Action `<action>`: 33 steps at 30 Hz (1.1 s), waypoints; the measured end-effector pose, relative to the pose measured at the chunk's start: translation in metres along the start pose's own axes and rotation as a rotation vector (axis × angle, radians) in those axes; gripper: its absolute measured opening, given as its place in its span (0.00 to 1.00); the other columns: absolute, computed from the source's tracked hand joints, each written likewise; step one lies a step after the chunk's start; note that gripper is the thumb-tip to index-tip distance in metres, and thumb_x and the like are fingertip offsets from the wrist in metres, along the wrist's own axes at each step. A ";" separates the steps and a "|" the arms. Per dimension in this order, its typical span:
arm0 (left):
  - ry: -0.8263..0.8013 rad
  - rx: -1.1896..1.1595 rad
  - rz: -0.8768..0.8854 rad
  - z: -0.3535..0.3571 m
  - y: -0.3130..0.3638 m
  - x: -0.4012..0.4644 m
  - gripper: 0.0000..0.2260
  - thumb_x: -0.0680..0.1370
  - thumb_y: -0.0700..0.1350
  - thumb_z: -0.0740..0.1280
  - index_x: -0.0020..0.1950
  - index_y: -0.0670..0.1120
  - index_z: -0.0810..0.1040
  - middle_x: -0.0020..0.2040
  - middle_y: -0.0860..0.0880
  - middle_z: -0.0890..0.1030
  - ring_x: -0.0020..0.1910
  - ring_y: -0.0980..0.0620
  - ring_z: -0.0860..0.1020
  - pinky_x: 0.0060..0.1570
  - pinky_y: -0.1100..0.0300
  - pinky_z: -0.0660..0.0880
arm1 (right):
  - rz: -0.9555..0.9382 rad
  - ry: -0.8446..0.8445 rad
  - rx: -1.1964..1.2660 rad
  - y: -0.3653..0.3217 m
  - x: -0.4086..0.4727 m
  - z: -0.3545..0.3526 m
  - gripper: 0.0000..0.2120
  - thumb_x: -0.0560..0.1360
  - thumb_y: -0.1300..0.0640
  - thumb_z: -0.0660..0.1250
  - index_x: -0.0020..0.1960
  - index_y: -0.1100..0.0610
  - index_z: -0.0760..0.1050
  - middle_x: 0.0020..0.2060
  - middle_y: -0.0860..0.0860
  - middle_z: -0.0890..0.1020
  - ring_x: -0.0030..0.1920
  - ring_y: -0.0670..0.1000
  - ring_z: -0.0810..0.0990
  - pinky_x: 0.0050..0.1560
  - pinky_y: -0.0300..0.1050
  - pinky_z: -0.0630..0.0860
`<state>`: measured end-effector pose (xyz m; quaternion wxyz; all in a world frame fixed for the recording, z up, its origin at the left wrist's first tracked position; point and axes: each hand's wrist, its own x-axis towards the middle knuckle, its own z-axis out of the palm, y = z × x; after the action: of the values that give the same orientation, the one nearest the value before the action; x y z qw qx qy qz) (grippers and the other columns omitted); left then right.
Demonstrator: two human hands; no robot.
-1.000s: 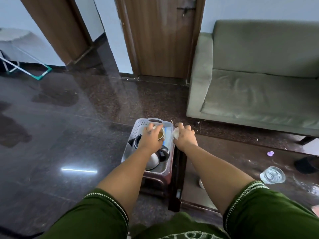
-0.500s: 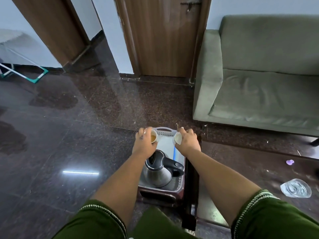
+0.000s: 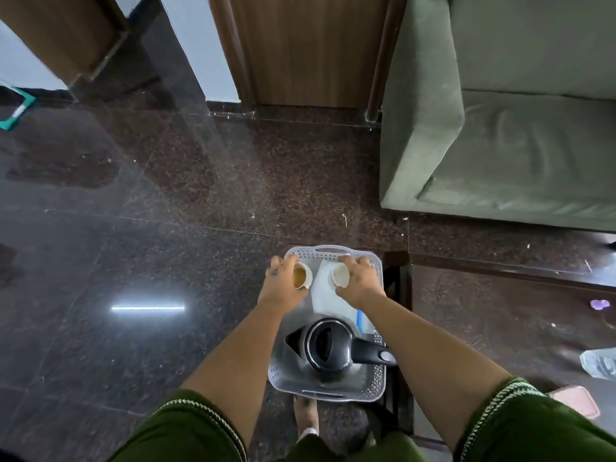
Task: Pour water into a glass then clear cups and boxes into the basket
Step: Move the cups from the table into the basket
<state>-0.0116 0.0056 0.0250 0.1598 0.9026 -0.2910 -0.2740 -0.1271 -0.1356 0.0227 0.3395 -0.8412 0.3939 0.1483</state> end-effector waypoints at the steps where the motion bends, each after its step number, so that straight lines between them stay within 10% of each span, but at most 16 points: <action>1: -0.025 0.025 0.015 0.003 -0.004 0.009 0.26 0.72 0.44 0.71 0.68 0.49 0.66 0.63 0.44 0.64 0.62 0.40 0.70 0.58 0.49 0.71 | 0.002 -0.012 0.008 -0.003 0.008 0.005 0.34 0.73 0.58 0.71 0.75 0.48 0.62 0.70 0.57 0.64 0.66 0.61 0.72 0.60 0.52 0.77; 18: -0.070 0.322 0.203 0.028 -0.033 0.080 0.21 0.75 0.52 0.67 0.66 0.50 0.69 0.62 0.47 0.72 0.64 0.47 0.67 0.49 0.53 0.75 | 0.062 -0.075 -0.128 -0.023 0.075 0.052 0.34 0.74 0.58 0.71 0.76 0.49 0.61 0.68 0.57 0.66 0.67 0.59 0.68 0.63 0.51 0.74; 33: -0.106 0.524 0.278 0.040 -0.036 0.081 0.30 0.78 0.57 0.62 0.77 0.50 0.57 0.74 0.46 0.65 0.71 0.45 0.61 0.64 0.50 0.64 | 0.092 -0.067 -0.113 -0.017 0.078 0.067 0.36 0.74 0.70 0.64 0.76 0.48 0.59 0.72 0.56 0.63 0.69 0.58 0.66 0.63 0.52 0.76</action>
<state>0.0360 -0.0213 -0.0553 -0.0579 0.8491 -0.4805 -0.2117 -0.0627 -0.1259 -0.0584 0.2976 -0.8344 0.4117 0.2139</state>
